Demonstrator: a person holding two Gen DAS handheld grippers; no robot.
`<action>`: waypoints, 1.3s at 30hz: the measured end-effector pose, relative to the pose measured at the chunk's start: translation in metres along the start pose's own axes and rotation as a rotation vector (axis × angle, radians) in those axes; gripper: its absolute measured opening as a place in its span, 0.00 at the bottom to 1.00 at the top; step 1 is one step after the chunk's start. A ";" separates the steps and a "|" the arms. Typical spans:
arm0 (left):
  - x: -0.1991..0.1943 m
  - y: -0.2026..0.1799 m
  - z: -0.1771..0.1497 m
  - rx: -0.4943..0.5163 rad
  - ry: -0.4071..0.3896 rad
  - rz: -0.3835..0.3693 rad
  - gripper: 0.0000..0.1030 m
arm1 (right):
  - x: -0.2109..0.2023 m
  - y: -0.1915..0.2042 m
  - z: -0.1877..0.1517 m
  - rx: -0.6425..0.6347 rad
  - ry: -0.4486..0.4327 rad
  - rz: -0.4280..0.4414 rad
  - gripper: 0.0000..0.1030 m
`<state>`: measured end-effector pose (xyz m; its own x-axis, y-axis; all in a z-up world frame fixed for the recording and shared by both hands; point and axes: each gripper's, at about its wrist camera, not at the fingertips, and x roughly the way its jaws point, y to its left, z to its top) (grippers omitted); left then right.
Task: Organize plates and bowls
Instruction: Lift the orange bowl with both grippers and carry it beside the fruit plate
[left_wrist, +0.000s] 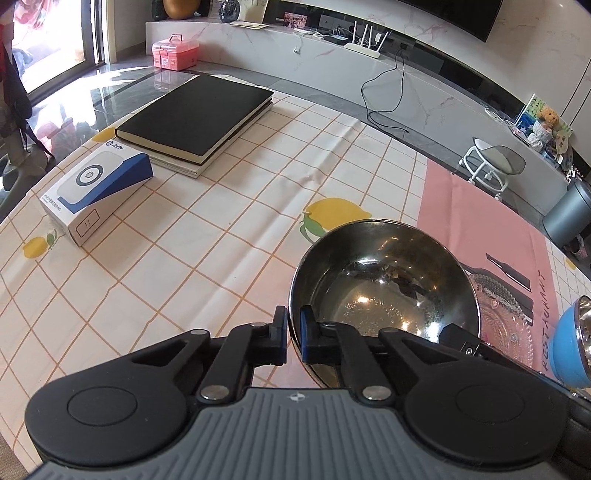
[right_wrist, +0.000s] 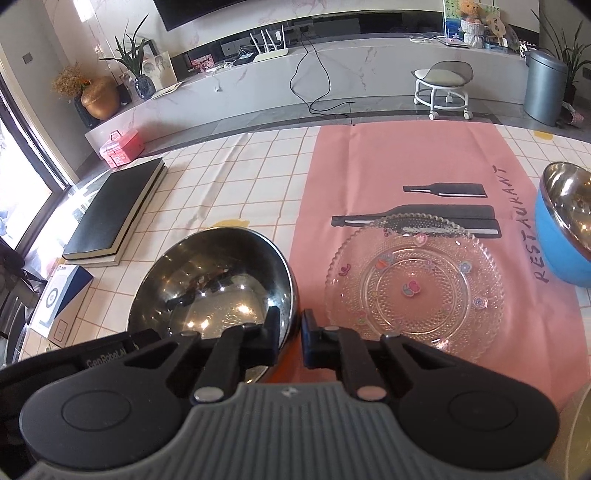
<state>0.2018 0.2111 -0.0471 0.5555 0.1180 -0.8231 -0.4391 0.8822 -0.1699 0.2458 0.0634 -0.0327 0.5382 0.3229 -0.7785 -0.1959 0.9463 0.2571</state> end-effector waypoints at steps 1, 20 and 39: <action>-0.002 0.000 0.000 0.000 0.000 -0.001 0.06 | -0.002 -0.001 0.000 -0.004 -0.005 -0.001 0.09; -0.102 -0.048 -0.036 0.105 -0.089 0.014 0.05 | -0.104 -0.042 -0.025 0.043 -0.092 0.052 0.09; -0.114 -0.075 -0.154 0.224 0.077 -0.059 0.04 | -0.181 -0.125 -0.142 0.126 -0.034 -0.058 0.10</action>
<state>0.0626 0.0615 -0.0238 0.5165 0.0362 -0.8555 -0.2357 0.9665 -0.1014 0.0564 -0.1152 -0.0047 0.5737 0.2659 -0.7747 -0.0607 0.9570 0.2836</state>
